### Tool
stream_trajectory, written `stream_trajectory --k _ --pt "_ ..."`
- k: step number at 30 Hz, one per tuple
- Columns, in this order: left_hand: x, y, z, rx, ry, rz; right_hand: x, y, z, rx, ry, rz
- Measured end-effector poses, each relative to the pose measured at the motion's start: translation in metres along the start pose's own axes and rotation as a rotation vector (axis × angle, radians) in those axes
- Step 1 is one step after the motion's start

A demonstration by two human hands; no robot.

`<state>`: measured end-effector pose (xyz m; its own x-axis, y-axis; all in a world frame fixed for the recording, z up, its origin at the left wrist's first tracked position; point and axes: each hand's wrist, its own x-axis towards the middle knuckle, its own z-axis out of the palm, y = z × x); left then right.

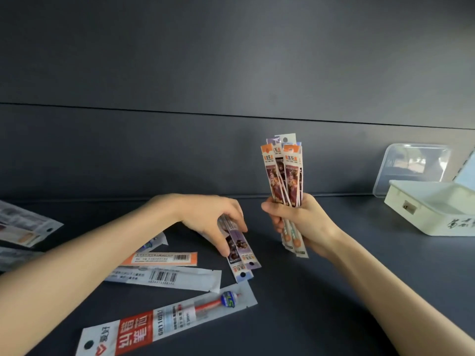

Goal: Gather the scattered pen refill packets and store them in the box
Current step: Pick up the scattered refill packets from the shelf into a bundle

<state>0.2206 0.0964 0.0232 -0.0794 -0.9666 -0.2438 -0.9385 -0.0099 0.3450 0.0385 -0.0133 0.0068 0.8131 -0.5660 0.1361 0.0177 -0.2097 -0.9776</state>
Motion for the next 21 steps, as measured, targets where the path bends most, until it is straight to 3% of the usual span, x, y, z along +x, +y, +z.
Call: stream_trajectory --k 9,13,17,21 --pt "0.009 0.003 -0.003 -0.034 -0.124 0.027 0.002 0.001 -0.001 0.048 -0.030 0.033" --pt "0.006 0.000 -0.001 -0.083 -0.051 0.013 0.000 -0.003 -0.002 0.116 0.005 0.031" --pt "0.004 -0.001 -0.006 -0.300 0.254 0.020 0.001 -0.006 -0.007 0.329 0.215 0.022" --pt "0.005 0.010 -0.011 -0.854 0.820 0.001 0.000 -0.007 -0.003 0.427 0.202 0.000"
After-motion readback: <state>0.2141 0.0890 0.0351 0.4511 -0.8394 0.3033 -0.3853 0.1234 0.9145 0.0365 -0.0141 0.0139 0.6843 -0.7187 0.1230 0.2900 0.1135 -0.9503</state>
